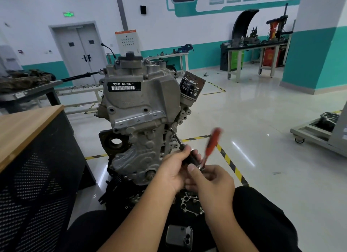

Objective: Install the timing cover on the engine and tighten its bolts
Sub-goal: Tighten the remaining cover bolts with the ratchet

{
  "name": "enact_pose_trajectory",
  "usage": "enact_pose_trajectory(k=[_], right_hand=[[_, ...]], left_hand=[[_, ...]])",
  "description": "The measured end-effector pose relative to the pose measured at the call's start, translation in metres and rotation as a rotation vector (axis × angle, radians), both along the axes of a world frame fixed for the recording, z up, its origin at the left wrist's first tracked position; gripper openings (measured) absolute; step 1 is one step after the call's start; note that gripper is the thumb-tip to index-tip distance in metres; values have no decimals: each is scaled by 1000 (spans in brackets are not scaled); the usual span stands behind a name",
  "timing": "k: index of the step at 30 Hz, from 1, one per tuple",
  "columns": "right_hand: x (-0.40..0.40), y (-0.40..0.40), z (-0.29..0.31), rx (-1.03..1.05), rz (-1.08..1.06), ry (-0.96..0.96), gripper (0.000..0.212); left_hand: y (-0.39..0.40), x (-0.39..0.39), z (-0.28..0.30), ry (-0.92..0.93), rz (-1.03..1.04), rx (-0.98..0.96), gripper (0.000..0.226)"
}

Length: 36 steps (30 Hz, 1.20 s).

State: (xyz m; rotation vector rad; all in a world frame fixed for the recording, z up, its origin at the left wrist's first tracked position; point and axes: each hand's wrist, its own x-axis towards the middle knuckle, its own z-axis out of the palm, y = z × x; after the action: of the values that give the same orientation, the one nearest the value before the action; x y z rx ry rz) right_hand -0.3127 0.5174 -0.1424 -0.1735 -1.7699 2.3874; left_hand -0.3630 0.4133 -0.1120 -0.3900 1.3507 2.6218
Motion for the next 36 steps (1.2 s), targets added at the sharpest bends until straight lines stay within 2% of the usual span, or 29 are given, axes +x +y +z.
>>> enact_pose_trajectory(k=[2, 4, 5, 8, 10, 11, 14, 15, 16, 17, 20, 22, 24, 26, 27, 28, 29, 30, 32, 33, 35, 36], right_hand=[[1, -1, 3, -308, 162, -159, 37], [1, 0, 5, -326, 188, -242, 40], [0, 0, 2, -202, 153, -214, 36], [-2, 0, -1, 405, -120, 37, 18], [1, -3, 0, 479, -162, 123, 23], [2, -6, 0, 399, -128, 106, 23], [6, -14, 7, -137, 45, -92, 36], [6, -14, 7, -227, 65, -151, 41], [6, -14, 7, -223, 56, -179, 41], [4, -13, 5, -111, 24, -165, 37], [1, -8, -2, 489, -174, 55, 17], [3, -7, -3, 607, -241, 181, 25], [4, -10, -1, 455, -187, 121, 25], [5, -13, 5, 19, -22, -28, 22], [6, -12, 7, -213, 63, -115, 30], [6, -10, 9, -317, 103, -180, 35], [5, -9, 9, -290, 99, -199, 35], [3, -6, 6, -121, 63, -169, 30], [-1, -2, 1, 403, -104, 3, 18], [-2, -1, 0, 546, -181, 102, 20], [1, -4, 1, 584, -217, 173, 23], [1, -6, 2, 469, -178, 128, 21]], left_hand=[[-5, 2, 0, 1, 0, 51, 15], [-8, 2, -2, 14, 19, 40, 12], [-8, 2, -4, 18, 28, 19, 14], [-4, 1, -3, 19, 29, 6, 14], [-5, 0, -1, 14, 14, 8, 13], [-8, 0, 0, 2, -4, 16, 14], [-19, 1, 4, -14, -85, 1, 17], [-22, 1, 5, -10, -88, -8, 15], [-22, 1, 5, -8, -79, -20, 15], [-20, 1, 4, -10, -62, -34, 15], [-10, 1, 5, -19, -9, -60, 11], [-8, -1, 5, -11, 3, -28, 11], [-11, -1, 6, -6, -19, 9, 14], [-16, 0, 6, 3, -36, 17, 16], [-17, 1, 4, 4, -31, 17, 17], [-18, 0, 3, 4, -14, 13, 18], [-17, -1, 0, -1, 12, 2, 19], [-15, -1, -1, -7, 32, -14, 19], [-10, -1, 0, -23, 49, -32, 19], [-8, -1, 1, -27, 53, -17, 16], [-8, 1, 4, -20, 36, 54, 11], [-8, 1, 6, -13, 15, 75, 12]])
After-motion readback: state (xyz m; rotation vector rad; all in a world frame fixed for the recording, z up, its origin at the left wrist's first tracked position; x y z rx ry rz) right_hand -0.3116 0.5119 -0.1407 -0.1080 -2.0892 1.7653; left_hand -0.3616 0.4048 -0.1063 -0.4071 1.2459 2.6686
